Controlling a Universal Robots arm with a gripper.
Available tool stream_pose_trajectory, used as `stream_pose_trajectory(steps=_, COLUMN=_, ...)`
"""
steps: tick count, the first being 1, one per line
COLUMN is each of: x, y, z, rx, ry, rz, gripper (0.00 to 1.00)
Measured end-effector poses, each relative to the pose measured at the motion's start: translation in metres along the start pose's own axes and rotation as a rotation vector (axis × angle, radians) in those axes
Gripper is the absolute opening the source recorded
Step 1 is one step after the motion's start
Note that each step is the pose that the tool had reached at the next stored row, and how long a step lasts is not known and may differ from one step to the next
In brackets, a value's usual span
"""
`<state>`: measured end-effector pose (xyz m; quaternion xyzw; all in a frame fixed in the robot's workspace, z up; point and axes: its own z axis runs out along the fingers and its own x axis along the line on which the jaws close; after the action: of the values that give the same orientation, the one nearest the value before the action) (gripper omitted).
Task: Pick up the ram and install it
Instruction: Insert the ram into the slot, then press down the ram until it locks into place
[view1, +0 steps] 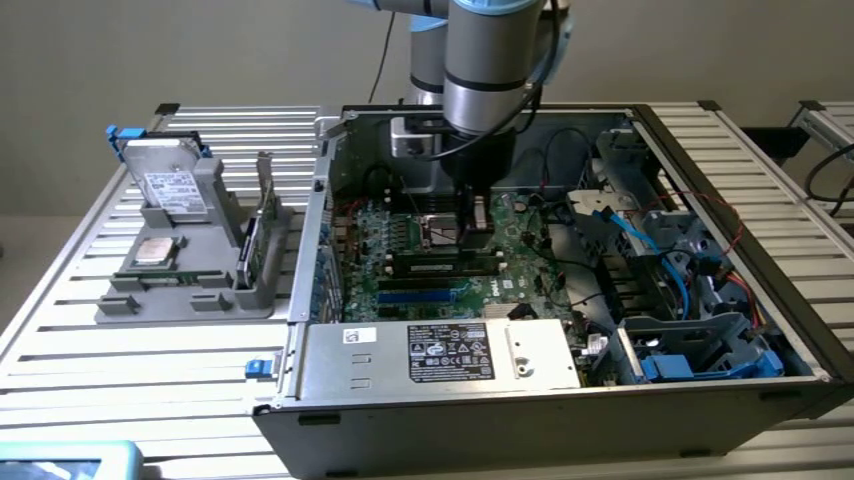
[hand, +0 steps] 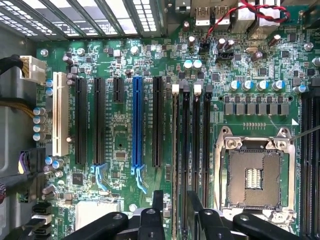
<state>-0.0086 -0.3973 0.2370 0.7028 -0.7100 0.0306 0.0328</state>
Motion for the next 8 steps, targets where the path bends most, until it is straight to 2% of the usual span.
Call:
stream_pose_trajectory(steps=3, x=0.0000, y=-0.0014, z=0.0000, rx=-0.0022, ry=-0.0003, rz=0.000, gripper=0.33)
stream_pose_trajectory(steps=8, x=0.0003, y=-0.0014, z=0.0000, rx=-0.0024, ry=-0.0016, rz=0.000, gripper=0.33)
